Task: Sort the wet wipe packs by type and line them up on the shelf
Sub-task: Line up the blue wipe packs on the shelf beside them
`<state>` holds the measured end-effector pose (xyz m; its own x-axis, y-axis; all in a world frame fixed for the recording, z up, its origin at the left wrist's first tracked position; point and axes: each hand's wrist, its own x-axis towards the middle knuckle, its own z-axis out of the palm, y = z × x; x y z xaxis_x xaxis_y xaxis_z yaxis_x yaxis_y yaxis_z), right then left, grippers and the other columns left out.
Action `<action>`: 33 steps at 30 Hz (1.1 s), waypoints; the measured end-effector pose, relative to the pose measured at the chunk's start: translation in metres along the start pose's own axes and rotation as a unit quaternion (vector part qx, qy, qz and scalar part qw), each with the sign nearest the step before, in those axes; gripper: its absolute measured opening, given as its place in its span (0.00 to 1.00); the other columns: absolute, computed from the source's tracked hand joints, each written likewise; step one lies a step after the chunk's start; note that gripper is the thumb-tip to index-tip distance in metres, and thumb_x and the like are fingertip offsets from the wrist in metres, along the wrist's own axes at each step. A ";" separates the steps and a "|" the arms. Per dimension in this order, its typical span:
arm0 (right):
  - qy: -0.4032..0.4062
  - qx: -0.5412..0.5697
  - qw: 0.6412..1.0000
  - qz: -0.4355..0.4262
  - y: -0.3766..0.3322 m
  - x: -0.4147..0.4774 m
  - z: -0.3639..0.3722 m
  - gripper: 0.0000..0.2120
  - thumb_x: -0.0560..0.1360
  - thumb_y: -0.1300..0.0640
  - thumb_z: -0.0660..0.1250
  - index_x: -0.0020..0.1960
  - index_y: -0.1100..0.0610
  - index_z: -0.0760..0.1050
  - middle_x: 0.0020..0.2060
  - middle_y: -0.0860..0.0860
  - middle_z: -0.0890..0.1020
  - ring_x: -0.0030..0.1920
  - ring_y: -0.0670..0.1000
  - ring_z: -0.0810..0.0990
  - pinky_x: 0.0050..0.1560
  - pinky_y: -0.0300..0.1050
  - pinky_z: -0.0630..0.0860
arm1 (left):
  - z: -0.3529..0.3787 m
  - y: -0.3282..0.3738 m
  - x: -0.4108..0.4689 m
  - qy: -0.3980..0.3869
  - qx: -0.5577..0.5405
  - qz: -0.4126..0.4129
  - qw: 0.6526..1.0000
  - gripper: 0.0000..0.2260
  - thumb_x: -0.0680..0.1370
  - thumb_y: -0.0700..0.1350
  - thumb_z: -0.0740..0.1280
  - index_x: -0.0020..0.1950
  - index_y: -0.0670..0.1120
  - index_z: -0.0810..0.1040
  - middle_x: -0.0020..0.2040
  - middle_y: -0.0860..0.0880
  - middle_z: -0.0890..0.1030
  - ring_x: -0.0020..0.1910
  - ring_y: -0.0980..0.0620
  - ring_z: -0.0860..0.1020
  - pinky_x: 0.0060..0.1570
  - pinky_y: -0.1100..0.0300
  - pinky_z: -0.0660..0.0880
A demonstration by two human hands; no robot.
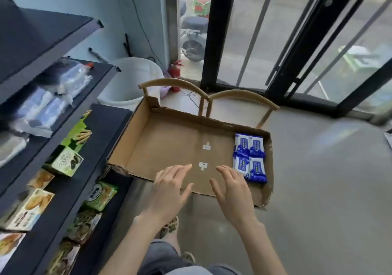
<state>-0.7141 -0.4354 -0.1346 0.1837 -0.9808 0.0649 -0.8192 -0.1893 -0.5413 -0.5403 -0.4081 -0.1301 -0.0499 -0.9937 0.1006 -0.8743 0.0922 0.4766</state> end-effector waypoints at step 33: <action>-0.206 0.088 0.925 0.306 0.395 0.192 0.043 0.16 0.79 0.54 0.61 0.66 0.57 0.70 0.62 0.51 0.75 0.62 0.51 0.71 0.57 0.39 0.65 | 0.384 0.081 0.278 -0.267 -0.130 -0.291 0.909 0.16 0.78 0.42 0.64 0.66 0.45 0.71 0.57 0.49 0.76 0.57 0.51 0.74 0.57 0.57 0.70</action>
<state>-0.9789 -0.6966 -0.3724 -0.0643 -0.7944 -0.6039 -0.7440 0.4415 -0.5016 -0.8103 -0.7010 -0.3986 0.0959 -0.7618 -0.6407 -0.6869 -0.5165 0.5113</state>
